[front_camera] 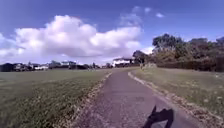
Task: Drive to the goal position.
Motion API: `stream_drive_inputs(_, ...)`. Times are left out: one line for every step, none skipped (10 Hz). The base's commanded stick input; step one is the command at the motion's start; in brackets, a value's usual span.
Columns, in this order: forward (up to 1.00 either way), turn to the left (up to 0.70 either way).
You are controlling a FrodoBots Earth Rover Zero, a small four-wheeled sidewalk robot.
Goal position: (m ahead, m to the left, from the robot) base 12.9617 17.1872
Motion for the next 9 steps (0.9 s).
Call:
stream_drive_inputs(0.7,0.01)
stream_drive_inputs(0.7,0.01)
stream_drive_inputs(0.7,0.0)
stream_drive_inputs(0.7,0.0)
stream_drive_inputs(0.7,-0.02)
stream_drive_inputs(0.7,-0.05)
stream_drive_inputs(0.7,-0.08)
stream_drive_inputs(0.7,-0.11)
stream_drive_inputs(0.7,-0.14)
